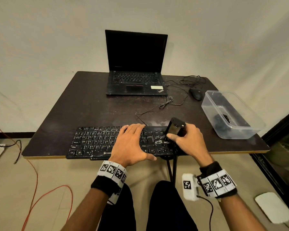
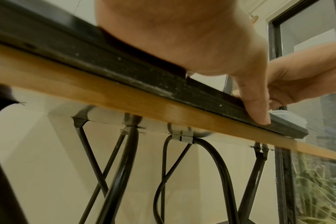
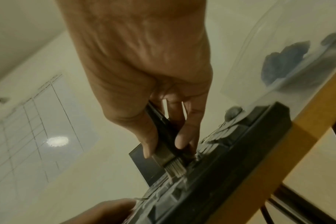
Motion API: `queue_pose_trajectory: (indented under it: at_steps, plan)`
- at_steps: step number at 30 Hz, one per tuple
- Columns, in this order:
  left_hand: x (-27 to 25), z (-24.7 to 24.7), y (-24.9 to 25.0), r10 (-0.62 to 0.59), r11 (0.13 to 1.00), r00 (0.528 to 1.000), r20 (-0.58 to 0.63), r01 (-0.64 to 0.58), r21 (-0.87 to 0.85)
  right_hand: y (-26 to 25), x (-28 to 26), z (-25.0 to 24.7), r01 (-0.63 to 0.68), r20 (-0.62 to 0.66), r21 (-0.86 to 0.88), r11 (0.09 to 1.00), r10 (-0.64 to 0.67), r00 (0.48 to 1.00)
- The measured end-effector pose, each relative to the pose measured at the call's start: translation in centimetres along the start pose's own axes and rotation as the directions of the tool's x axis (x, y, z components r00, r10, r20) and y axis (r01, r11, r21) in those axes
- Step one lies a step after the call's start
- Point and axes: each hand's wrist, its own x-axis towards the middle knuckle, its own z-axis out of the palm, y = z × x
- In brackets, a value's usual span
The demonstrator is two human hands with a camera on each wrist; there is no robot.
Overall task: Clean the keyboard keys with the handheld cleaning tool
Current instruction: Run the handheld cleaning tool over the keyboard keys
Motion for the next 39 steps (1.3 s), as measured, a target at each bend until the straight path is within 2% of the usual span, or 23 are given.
queue_pose_trajectory:
  at_steps: [3,7,10,14,17,21,24,28,31,35,39]
  plan:
    - [0.0,0.0,0.0,0.000,1.000,1.000,0.001,0.000,0.001,-0.2,0.3,0.2,-0.025,-0.060,0.006,1.000,0.026,0.998]
    - [0.0,0.0,0.0,0.003,1.000,1.000,-0.005,-0.003,-0.002,-0.7,0.8,0.6,-0.032,0.019,0.032,0.999,0.032,0.999]
    - [-0.1,0.1,-0.1,0.001,1.000,1.000,-0.010,-0.001,-0.010,-0.6,0.8,0.6,-0.040,-0.043,0.049,0.998,0.042,0.998]
    - [-0.2,0.0,0.0,0.001,1.000,1.000,-0.012,-0.001,-0.019,-0.8,0.0,1.1,-0.012,-0.002,0.046,0.999,0.012,1.000]
    - [-0.1,-0.1,0.0,0.001,1.000,1.000,-0.012,-0.001,-0.025,-1.1,0.3,1.0,-0.003,-0.042,0.053,0.999,0.006,0.999]
    - [-0.1,0.0,0.0,0.005,1.000,1.000,-0.020,-0.005,-0.028,-1.5,0.2,1.6,0.011,0.040,0.070,0.997,-0.013,0.999]
    - [-0.1,0.0,0.0,0.003,1.000,1.000,-0.012,-0.003,-0.022,-1.3,0.0,1.8,0.023,-0.030,0.073,0.997,-0.020,0.999]
    - [-0.1,-0.1,-0.1,0.003,1.000,1.000,-0.003,-0.003,-0.021,-1.5,-0.2,1.6,0.078,0.034,0.047,0.996,-0.079,0.996]
    - [-0.2,0.0,-0.1,0.005,1.000,1.000,-0.005,-0.005,-0.015,-1.2,0.2,1.2,0.057,-0.009,0.061,0.996,-0.057,0.998]
    - [-0.2,-0.1,-0.1,0.009,1.000,1.000,-0.002,-0.009,-0.014,-1.3,0.4,1.7,0.067,0.170,0.094,0.993,-0.082,0.982]
    - [-0.2,-0.1,-0.2,0.019,1.000,1.000,-0.010,-0.019,-0.017,-1.4,0.9,1.2,0.117,0.094,0.047,0.992,-0.121,0.988]
